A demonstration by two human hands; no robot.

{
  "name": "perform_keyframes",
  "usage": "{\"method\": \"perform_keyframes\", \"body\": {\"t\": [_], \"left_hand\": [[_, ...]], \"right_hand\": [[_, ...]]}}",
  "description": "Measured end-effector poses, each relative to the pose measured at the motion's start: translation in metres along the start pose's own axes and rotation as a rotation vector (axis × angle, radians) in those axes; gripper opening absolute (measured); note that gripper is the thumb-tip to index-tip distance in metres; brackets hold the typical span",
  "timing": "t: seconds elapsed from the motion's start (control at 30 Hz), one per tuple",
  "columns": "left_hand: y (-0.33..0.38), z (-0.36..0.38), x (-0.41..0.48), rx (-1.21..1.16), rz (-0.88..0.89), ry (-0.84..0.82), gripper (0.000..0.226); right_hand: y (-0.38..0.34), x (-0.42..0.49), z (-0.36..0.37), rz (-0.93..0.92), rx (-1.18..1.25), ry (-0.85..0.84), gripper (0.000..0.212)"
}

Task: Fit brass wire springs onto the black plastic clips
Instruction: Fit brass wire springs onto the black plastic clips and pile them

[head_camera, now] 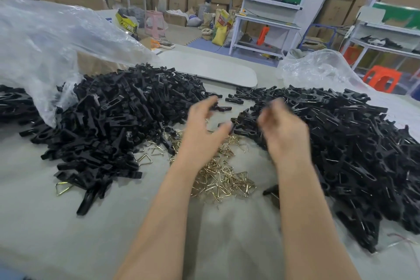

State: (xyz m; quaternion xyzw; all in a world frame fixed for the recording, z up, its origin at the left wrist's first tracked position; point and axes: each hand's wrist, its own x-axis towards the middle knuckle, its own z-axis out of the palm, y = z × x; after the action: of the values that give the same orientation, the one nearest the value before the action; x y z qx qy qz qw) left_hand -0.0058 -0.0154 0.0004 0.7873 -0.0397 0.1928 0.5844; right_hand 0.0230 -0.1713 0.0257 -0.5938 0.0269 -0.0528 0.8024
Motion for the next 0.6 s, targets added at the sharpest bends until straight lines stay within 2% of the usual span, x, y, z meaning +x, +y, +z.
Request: {"method": "perform_keyframes", "body": {"t": [0.07, 0.1, 0.13, 0.2, 0.23, 0.33, 0.4, 0.47, 0.53, 0.6], "left_hand": [[0.002, -0.010, 0.004, -0.227, -0.070, 0.412, 0.038], [0.001, -0.015, 0.006, -0.343, -0.112, 0.610, 0.029], [-0.001, -0.020, 0.006, -0.448, -0.162, 0.764, 0.023], [-0.004, -0.026, 0.008, -0.596, -0.262, 0.925, 0.019], [-0.005, -0.028, 0.008, -0.636, -0.295, 0.964, 0.019], [-0.005, -0.032, 0.010, -0.676, -0.297, 1.029, 0.019], [-0.005, -0.033, 0.009, -0.655, -0.278, 1.041, 0.020], [-0.005, -0.033, 0.009, -0.637, -0.270, 1.041, 0.020], [-0.006, -0.031, 0.009, -0.604, -0.261, 1.032, 0.020], [-0.007, -0.029, 0.010, -0.557, -0.240, 1.003, 0.020]], "right_hand": [[-0.020, 0.009, 0.000, -0.066, 0.507, 0.083, 0.060], [-0.023, 0.013, 0.004, -0.065, 0.550, 0.088, 0.068], [-0.021, 0.012, 0.014, -0.037, 0.384, 0.091, 0.066], [0.000, 0.006, 0.041, -0.059, -0.249, 0.049, 0.060], [0.012, 0.000, 0.056, -0.131, -0.491, -0.058, 0.061], [0.052, -0.008, 0.096, -0.297, -1.143, -0.536, 0.060], [0.071, -0.009, 0.113, -0.313, -1.535, -0.667, 0.054], [0.081, -0.011, 0.122, -0.358, -1.611, -0.620, 0.039], [0.086, -0.014, 0.125, -0.440, -1.552, -0.512, 0.026], [0.084, -0.015, 0.122, -0.512, -1.469, -0.442, 0.023]]}}
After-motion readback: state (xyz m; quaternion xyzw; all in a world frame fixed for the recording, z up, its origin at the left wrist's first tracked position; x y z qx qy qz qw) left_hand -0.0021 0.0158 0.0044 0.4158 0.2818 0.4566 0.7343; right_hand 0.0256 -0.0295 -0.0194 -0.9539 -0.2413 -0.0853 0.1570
